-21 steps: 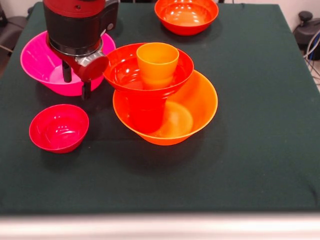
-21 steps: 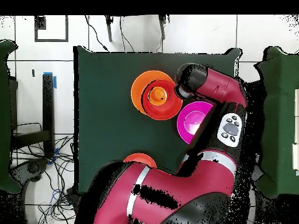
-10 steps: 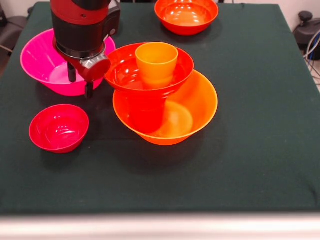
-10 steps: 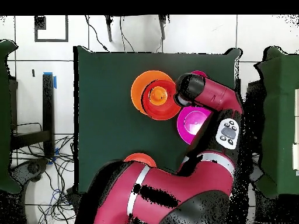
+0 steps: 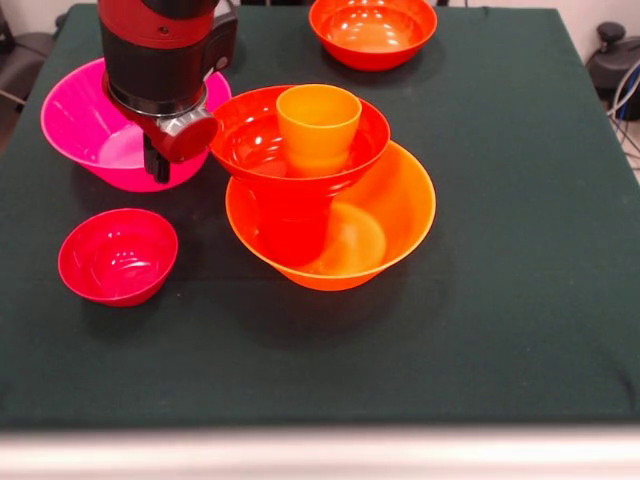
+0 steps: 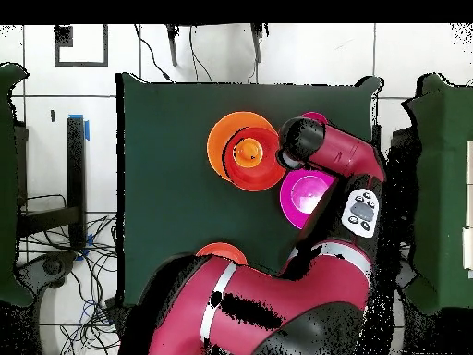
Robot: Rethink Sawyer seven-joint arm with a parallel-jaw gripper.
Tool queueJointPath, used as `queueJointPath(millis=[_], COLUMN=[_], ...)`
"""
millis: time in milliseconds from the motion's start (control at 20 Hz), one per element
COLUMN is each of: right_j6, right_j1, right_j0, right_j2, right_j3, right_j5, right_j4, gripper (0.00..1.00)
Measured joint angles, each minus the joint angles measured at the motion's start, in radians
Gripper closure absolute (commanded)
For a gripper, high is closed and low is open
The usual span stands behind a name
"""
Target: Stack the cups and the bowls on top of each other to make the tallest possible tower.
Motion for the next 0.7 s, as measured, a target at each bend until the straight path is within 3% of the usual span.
queueJointPath(millis=[550, 600, 700], right_j6=[0.000, 0.000, 0.000], right_j1=[0.001, 0.000, 0.000], right_j0=[0.000, 0.000, 0.000], right_j2=[-0.007, -0.007, -0.007], right_j3=[0.009, 0.010, 0.010], right_j5=[0.000, 0.000, 0.000], right_j4=[0.000, 0.000, 0.000], gripper=[1.00, 0.00, 0.00])
